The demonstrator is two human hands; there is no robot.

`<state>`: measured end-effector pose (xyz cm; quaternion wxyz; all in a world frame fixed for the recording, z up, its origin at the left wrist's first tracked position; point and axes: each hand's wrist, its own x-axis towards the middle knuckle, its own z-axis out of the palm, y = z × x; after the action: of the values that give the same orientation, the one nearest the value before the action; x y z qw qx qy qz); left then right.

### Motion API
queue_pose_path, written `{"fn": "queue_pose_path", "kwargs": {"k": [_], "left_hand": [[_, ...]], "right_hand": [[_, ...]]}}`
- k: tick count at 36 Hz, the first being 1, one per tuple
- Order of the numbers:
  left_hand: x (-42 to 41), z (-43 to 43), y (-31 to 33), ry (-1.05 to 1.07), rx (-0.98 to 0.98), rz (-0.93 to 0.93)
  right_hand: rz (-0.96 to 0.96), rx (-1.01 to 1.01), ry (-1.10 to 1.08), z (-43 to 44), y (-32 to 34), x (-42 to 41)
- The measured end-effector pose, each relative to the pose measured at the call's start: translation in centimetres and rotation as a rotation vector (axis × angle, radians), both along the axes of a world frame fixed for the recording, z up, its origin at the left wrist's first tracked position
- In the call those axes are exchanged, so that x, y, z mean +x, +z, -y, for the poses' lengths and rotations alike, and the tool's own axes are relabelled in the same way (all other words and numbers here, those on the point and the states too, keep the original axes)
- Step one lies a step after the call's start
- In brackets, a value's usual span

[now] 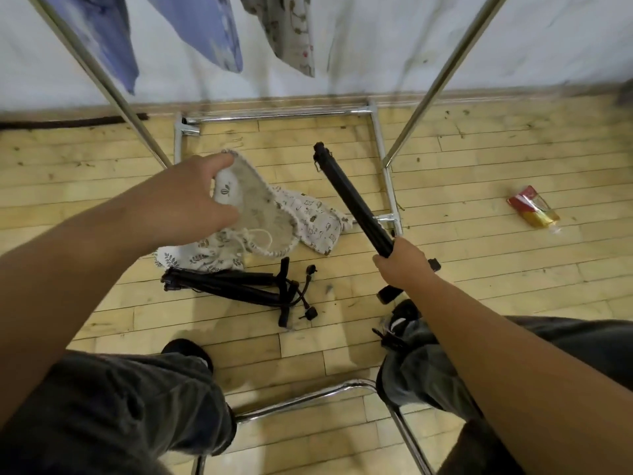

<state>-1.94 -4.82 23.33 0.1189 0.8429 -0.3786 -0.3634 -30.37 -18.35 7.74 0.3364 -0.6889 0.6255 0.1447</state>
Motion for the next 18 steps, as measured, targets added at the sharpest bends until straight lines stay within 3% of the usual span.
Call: {"fn": "queue_pose_path", "kwargs": {"k": [7, 18], "left_hand": [[-0.3, -1.4, 0.2, -0.04, -0.006, 0.023], [-2.4, -5.0, 0.1, -0.099, -0.027, -0.055]], "right_hand": [[0.155, 0.05, -0.134, -2.2, 4.2, 0.7], [0.489, 0.335, -0.386, -5.4, 11.2, 0.3]]}}
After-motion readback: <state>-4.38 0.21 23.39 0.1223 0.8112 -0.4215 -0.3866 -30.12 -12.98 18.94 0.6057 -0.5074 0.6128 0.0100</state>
